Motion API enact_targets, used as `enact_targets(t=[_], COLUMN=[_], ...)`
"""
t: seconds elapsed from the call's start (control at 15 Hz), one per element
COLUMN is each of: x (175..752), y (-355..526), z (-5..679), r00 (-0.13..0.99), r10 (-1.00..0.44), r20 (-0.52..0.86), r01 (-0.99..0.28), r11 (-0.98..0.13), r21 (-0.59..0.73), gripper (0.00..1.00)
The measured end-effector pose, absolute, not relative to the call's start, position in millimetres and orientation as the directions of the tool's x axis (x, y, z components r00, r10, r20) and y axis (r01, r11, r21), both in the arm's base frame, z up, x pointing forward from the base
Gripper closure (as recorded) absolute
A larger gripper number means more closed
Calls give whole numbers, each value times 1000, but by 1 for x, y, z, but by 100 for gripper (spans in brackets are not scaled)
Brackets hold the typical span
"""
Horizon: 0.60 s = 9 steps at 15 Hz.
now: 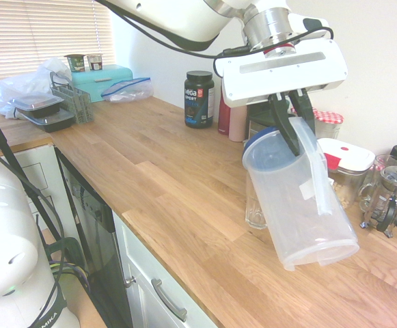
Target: Pour me some water
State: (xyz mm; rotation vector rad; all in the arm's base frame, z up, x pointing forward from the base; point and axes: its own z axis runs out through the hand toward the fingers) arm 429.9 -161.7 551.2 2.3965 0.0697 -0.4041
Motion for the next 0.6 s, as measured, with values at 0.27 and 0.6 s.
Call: enact_targets(t=[0.27,0.6], x=[441,427], y=[-159,-159], z=[559,593], r00=[952,987], r10=[-68,-64], r20=[-298,-146], r01=[148,19], r11=[-751,-863], r21=[644,505], gripper=[100,100])
